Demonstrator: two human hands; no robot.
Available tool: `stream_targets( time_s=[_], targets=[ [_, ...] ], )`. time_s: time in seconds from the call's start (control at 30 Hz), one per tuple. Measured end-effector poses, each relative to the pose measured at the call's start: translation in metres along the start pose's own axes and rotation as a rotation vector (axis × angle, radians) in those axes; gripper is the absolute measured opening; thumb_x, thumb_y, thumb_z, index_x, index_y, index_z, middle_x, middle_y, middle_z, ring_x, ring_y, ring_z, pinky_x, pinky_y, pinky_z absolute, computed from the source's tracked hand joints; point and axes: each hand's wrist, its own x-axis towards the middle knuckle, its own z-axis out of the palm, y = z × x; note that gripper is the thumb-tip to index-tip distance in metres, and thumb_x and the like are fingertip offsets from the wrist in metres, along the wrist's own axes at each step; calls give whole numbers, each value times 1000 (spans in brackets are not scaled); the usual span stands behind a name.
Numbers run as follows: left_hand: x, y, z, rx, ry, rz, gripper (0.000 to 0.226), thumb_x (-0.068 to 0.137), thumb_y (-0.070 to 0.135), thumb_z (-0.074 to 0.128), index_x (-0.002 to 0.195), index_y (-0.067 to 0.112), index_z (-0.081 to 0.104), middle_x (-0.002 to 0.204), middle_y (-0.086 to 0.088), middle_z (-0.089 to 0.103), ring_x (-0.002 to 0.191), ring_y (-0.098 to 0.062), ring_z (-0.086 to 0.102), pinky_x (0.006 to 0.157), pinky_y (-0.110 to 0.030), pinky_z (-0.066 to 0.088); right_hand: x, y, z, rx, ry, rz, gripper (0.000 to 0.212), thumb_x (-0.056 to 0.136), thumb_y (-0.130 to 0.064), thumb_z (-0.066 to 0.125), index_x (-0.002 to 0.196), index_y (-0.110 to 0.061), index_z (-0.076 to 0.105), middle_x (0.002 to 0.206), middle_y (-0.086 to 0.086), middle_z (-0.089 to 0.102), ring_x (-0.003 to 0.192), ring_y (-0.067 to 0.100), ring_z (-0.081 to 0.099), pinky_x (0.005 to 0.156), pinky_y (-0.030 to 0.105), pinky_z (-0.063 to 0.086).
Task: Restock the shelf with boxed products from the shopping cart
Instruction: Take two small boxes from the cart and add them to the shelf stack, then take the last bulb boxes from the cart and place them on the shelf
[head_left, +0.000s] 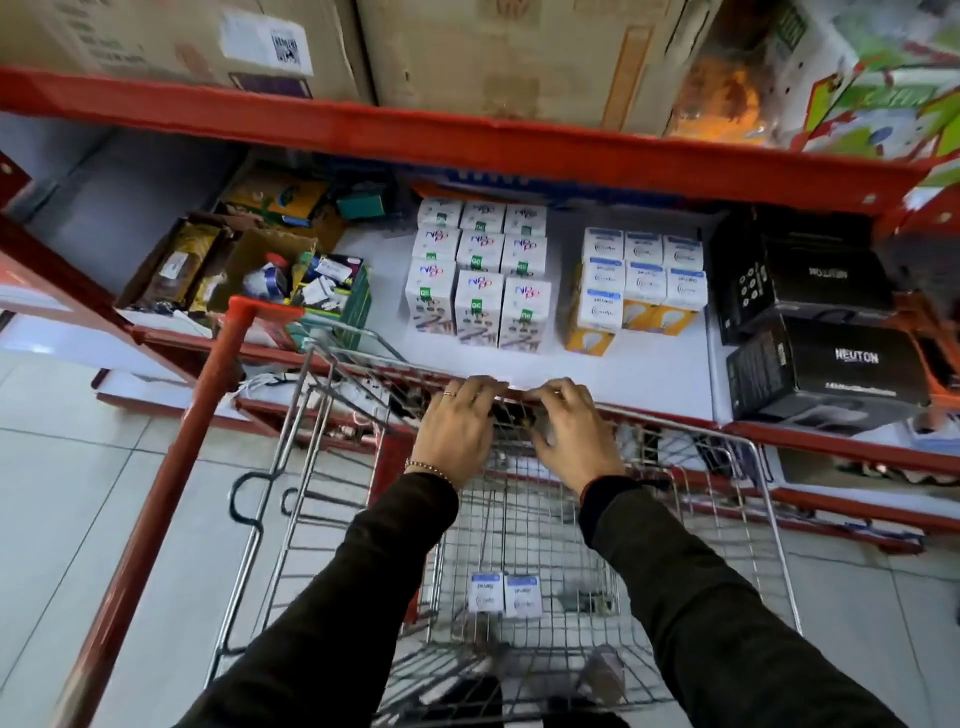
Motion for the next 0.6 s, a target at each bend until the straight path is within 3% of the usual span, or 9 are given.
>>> stream_targets(
  time_s=[0.17, 0.4, 0.5, 0.6],
  targets=[
    [-69, 8, 54, -12, -285, -19, 48, 86, 22, 55, 133, 14, 52, 132, -8, 56, 121, -29, 52, 99, -37, 47, -65, 16, 53, -32, -243, 77, 55, 85, -25, 71, 135, -21, 51, 140, 5, 44, 129, 26, 47, 102, 35, 47],
    [-131, 8, 128, 37, -795, -38, 82, 79, 40, 72, 148, 18, 33, 148, -6, 40, 134, -27, 40, 107, -39, 42, -118, 36, 126, -70, -636, 86, 67, 81, -30, 76, 139, -18, 44, 143, 6, 40, 133, 28, 40, 102, 39, 47],
    [-144, 14, 156, 63, -919, -18, 80, 81, 35, 71, 148, 13, 33, 149, -9, 40, 135, -28, 41, 109, -39, 42, -131, 41, 157, -162, -796, 56, 69, 84, -28, 72, 142, -11, 39, 148, 13, 35, 135, 33, 38, 101, 42, 46],
    [-153, 20, 180, 64, -986, -73, 69, 84, 21, 69, 144, 10, 37, 144, -10, 43, 131, -30, 46, 105, -42, 45, -132, 46, 179, -196, -860, 55, 59, 92, -14, 62, 144, -7, 35, 156, 18, 28, 140, 34, 35, 100, 44, 46]
  ],
)
